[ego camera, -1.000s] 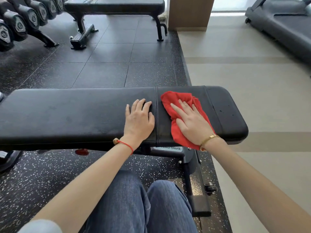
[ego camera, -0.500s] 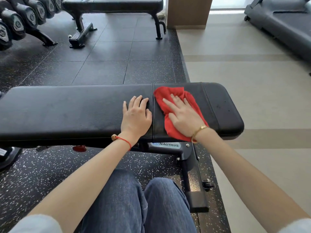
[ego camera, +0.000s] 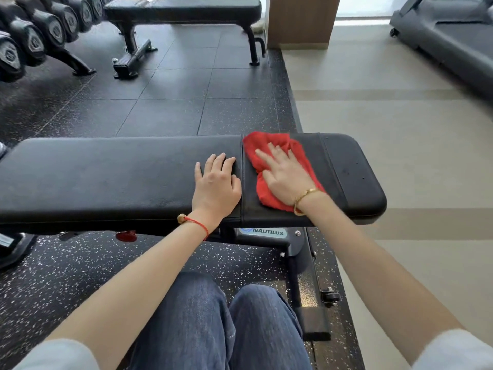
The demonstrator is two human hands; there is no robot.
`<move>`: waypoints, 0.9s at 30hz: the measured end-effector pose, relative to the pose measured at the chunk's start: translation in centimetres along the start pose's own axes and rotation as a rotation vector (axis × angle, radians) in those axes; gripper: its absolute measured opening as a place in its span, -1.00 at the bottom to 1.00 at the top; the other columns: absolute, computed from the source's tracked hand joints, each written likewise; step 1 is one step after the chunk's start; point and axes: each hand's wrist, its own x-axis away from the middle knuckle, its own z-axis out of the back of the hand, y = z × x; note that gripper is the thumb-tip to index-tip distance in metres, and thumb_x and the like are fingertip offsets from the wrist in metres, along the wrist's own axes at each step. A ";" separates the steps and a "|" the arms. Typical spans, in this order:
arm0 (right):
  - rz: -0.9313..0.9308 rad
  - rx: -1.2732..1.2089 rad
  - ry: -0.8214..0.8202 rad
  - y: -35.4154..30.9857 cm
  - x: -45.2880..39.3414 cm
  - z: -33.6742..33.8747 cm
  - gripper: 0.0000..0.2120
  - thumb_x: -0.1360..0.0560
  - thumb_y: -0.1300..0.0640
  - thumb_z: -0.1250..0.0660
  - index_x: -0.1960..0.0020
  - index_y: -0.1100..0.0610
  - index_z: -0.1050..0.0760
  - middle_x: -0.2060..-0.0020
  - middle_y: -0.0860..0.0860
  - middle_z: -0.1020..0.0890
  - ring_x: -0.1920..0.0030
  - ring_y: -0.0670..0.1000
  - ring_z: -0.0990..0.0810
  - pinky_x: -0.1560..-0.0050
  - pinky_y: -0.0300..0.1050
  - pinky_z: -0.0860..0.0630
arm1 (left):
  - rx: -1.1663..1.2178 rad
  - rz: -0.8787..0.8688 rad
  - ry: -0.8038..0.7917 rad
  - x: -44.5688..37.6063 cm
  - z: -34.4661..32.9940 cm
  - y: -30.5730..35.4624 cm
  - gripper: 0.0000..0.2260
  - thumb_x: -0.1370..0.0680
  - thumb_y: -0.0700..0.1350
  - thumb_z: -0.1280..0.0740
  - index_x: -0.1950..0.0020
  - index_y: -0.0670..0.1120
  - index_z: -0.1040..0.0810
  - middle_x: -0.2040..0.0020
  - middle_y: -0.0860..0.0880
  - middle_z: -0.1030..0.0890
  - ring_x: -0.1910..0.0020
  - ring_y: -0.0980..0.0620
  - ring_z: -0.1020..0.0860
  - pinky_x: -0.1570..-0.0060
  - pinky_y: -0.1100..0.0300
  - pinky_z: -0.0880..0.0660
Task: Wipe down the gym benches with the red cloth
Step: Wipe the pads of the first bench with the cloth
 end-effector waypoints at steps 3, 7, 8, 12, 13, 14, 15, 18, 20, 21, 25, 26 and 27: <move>0.137 -0.038 0.019 -0.5 4.4 -0.2 -0.47 -0.60 0.08 -0.08 -0.56 -0.04 -0.09 -0.56 0.05 -0.06 -0.56 0.03 -0.01 -0.55 -0.04 0.16 | 0.009 -0.008 0.004 0.0 -0.1 -0.2 -0.57 -0.60 -0.08 -0.15 -0.48 -0.06 -0.35 -0.52 -0.07 -0.33 -0.55 -0.05 -0.19 -0.52 -0.19 -0.04; 0.059 -0.051 0.031 3.2 5.8 0.7 -0.48 -0.60 0.12 -0.08 -0.55 -0.05 -0.11 -0.56 0.04 -0.09 -0.56 0.02 -0.03 -0.55 -0.06 0.18 | 0.014 -0.008 0.005 0.1 -0.1 -0.3 -0.57 -0.60 -0.08 -0.14 -0.49 -0.05 -0.34 -0.53 -0.07 -0.32 -0.55 -0.05 -0.18 -0.53 -0.17 -0.03; -0.001 -0.048 0.031 4.2 4.8 0.9 -0.48 -0.60 0.13 -0.07 -0.55 -0.03 -0.11 -0.56 0.07 -0.08 -0.56 0.04 -0.02 -0.55 -0.03 0.18 | 0.013 -0.009 0.006 0.1 -0.1 -0.3 -0.57 -0.60 -0.08 -0.14 -0.49 -0.05 -0.34 -0.53 -0.07 -0.32 -0.55 -0.05 -0.18 -0.53 -0.18 -0.03; -0.195 -0.012 0.008 4.6 -1.5 1.2 -0.48 -0.61 0.12 -0.01 -0.56 0.02 -0.06 -0.56 0.15 -0.02 -0.56 0.11 0.01 -0.54 0.03 0.19 | 0.012 -0.004 0.015 0.0 -0.1 -0.1 -0.58 -0.59 -0.09 -0.15 -0.47 -0.06 -0.37 -0.51 -0.07 -0.35 -0.54 -0.05 -0.21 -0.52 -0.19 -0.06; -0.198 -0.010 0.004 3.9 -2.6 1.0 -0.48 -0.61 0.11 -0.01 -0.57 0.03 -0.05 -0.56 0.16 -0.01 -0.56 0.12 0.01 -0.54 0.03 0.19 | 0.013 -0.003 0.020 0.0 -0.1 -0.1 -0.58 -0.59 -0.09 -0.15 -0.46 -0.06 -0.38 -0.51 -0.06 -0.36 -0.53 -0.05 -0.22 -0.51 -0.19 -0.07; -0.179 -0.010 0.000 3.0 -3.3 0.7 -0.48 -0.61 0.11 -0.01 -0.57 0.03 -0.05 -0.56 0.17 0.00 -0.56 0.12 0.01 -0.54 0.04 0.18 | 0.014 -0.002 0.023 0.0 -0.1 -0.1 -0.58 -0.58 -0.09 -0.16 -0.45 -0.06 -0.38 -0.50 -0.06 -0.36 -0.53 -0.04 -0.23 -0.51 -0.19 -0.07; -0.141 -0.012 -0.008 2.0 -3.3 0.4 -0.48 -0.61 0.10 -0.01 -0.57 0.03 -0.04 -0.56 0.16 0.00 -0.56 0.11 0.01 -0.54 0.04 0.18 | 0.016 0.000 0.026 0.0 0.0 -0.1 -0.58 -0.58 -0.09 -0.16 -0.45 -0.05 -0.39 -0.50 -0.05 -0.37 -0.52 -0.04 -0.24 -0.51 -0.18 -0.08; 0.025 -0.018 -0.008 -0.4 -0.6 -0.5 -0.48 -0.61 0.10 -0.03 -0.56 0.01 -0.06 -0.56 0.13 -0.03 -0.56 0.08 0.00 -0.55 0.02 0.16 | 0.018 -0.002 0.041 0.0 0.0 -0.1 -0.59 -0.57 -0.09 -0.18 -0.43 -0.05 -0.41 -0.48 -0.05 -0.39 -0.52 -0.03 -0.26 -0.50 -0.18 -0.09; 0.102 -0.034 0.021 -0.6 2.4 -0.6 -0.48 -0.61 0.10 -0.05 -0.56 -0.01 -0.09 -0.56 0.09 -0.06 -0.56 0.05 0.00 -0.55 -0.03 0.16 | 0.020 -0.013 0.047 0.0 -0.1 -0.2 -0.59 -0.57 -0.08 -0.19 -0.43 -0.05 -0.42 -0.48 -0.05 -0.40 -0.51 -0.04 -0.26 -0.50 -0.17 -0.09; 0.121 -0.041 0.038 -0.3 3.8 -0.5 -0.48 -0.61 0.10 -0.05 -0.55 -0.02 -0.10 -0.56 0.06 -0.07 -0.56 0.03 -0.01 -0.55 -0.06 0.17 | 0.022 -0.017 0.047 0.0 -0.1 -0.4 -0.59 -0.58 -0.08 -0.19 -0.43 -0.05 -0.42 -0.48 -0.05 -0.40 -0.51 -0.04 -0.26 -0.50 -0.17 -0.09; 0.042 -0.064 0.042 2.8 5.6 0.4 -0.48 -0.60 0.12 -0.06 -0.54 -0.06 -0.12 -0.56 0.02 -0.09 -0.56 -0.01 -0.02 -0.55 -0.07 0.20 | 0.019 -0.022 0.039 0.2 0.0 -0.5 -0.59 -0.59 -0.08 -0.18 -0.46 -0.05 -0.40 -0.50 -0.06 -0.38 -0.53 -0.05 -0.24 -0.51 -0.18 -0.07; -0.005 -0.057 0.033 3.8 4.7 0.7 -0.48 -0.60 0.12 -0.05 -0.55 -0.06 -0.11 -0.56 0.03 -0.08 -0.56 0.00 -0.01 -0.55 -0.04 0.20 | 0.015 -0.025 0.034 0.2 0.0 -0.4 -0.58 -0.59 -0.08 -0.18 -0.46 -0.05 -0.39 -0.50 -0.07 -0.37 -0.53 -0.06 -0.23 -0.52 -0.19 -0.07; -0.060 -0.043 0.023 4.5 3.4 0.9 -0.48 -0.61 0.12 -0.04 -0.55 -0.05 -0.10 -0.57 0.05 -0.06 -0.57 0.01 0.00 -0.55 -0.02 0.20 | 0.011 -0.026 0.029 0.2 0.0 -0.3 -0.58 -0.60 -0.07 -0.17 -0.47 -0.06 -0.38 -0.50 -0.07 -0.37 -0.53 -0.06 -0.23 -0.52 -0.19 -0.07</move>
